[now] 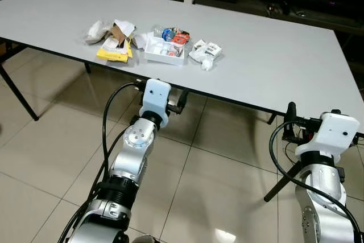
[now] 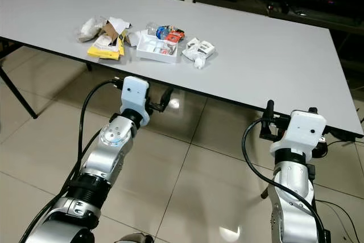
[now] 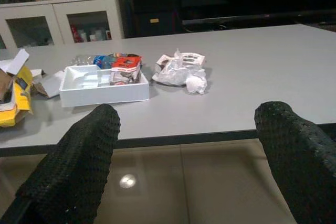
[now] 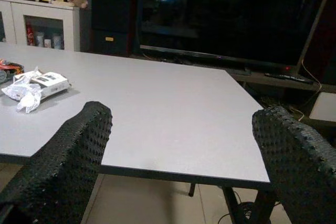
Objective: Picking trash to rubbish bin
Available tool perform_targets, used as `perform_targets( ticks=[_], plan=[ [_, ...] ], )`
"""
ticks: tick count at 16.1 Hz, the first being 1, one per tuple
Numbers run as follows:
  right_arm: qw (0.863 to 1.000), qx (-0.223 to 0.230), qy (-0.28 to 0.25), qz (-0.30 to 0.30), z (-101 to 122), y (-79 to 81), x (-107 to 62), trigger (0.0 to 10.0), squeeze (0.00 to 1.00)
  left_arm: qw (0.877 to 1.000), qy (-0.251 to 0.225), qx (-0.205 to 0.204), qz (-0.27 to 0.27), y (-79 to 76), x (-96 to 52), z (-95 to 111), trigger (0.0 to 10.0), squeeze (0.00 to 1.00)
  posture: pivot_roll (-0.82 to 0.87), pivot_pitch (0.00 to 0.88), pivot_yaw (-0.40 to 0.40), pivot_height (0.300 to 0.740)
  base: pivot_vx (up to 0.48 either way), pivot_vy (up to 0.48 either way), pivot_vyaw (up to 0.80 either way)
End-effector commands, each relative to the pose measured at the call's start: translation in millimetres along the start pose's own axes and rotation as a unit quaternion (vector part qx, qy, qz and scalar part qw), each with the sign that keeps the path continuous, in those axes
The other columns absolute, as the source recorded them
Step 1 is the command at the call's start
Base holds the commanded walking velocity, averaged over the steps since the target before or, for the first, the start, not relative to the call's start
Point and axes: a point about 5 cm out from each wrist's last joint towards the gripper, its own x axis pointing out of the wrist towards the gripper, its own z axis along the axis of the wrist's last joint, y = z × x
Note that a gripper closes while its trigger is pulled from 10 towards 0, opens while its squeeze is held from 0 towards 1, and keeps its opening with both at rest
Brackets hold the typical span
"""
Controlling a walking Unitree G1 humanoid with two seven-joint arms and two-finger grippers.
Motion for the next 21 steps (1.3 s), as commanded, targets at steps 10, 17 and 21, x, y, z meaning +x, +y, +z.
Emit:
perform_targets(
  ticks=[10,17,21],
  plan=[
    [1.000,0.004,-0.009,0.002,7,4.2,-6.6,10.0,0.00,1.000,0.010,-0.006,-0.008,-1.3,4.8,2,10.0,0.00,0.14,0.062,-0.037,0.740,0.373,0.000,0.00],
    [1.000,0.003,-0.016,0.010,10,10.1,-5.7,10.0,0.00,1.000,0.011,-0.004,-0.010,-0.5,5.1,3,10.0,0.00,0.14,0.065,-0.033,0.740,0.396,0.000,0.00],
    [1.000,0.001,-0.017,0.011,11,10.6,-5.4,10.0,0.00,1.000,0.012,-0.005,-0.015,-3.5,3.9,2,10.0,0.00,0.14,0.066,-0.034,0.740,0.341,0.000,0.00]
  ],
)
